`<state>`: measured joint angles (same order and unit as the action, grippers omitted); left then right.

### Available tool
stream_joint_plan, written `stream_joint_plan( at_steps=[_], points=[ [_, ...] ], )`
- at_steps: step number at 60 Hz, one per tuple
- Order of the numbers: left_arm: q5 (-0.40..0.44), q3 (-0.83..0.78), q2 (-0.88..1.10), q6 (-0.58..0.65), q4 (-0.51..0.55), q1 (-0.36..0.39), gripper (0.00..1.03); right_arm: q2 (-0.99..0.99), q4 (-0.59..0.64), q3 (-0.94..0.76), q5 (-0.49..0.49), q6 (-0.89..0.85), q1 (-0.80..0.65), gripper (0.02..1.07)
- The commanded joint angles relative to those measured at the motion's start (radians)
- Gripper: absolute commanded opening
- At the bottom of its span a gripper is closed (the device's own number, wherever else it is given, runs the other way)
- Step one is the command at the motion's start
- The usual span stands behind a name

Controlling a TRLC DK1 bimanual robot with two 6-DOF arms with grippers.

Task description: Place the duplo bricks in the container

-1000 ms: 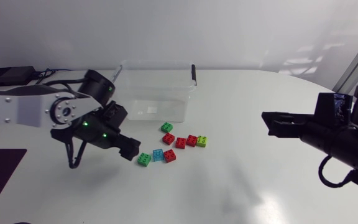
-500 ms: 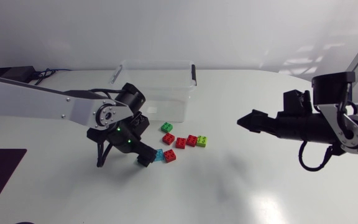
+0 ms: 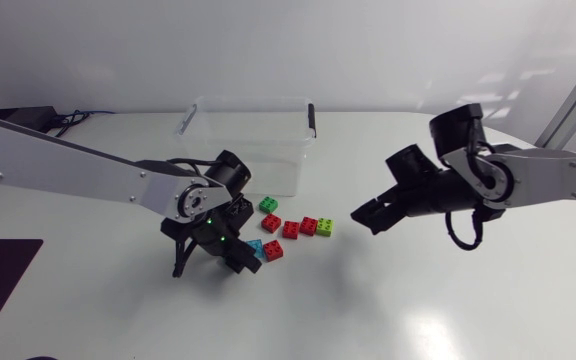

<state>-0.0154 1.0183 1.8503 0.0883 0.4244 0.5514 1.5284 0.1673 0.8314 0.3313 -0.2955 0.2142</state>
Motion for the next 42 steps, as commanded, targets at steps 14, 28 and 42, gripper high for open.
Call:
stream_joint_plan(
  at_steps=[14,28,42],
  points=[
    [-0.003,-0.089,-0.065,0.094,-0.035,0.004,0.19,0.185,-0.026,0.071,0.003,-0.237,0.067,1.02],
    [-0.004,-0.073,-0.315,0.149,0.059,-0.053,0.19,0.286,-0.025,0.158,0.003,-0.297,0.119,1.02],
    [0.026,0.100,-0.430,0.194,0.108,-0.168,0.19,0.427,0.000,0.253,-0.018,-0.307,0.142,1.00]
  ],
)
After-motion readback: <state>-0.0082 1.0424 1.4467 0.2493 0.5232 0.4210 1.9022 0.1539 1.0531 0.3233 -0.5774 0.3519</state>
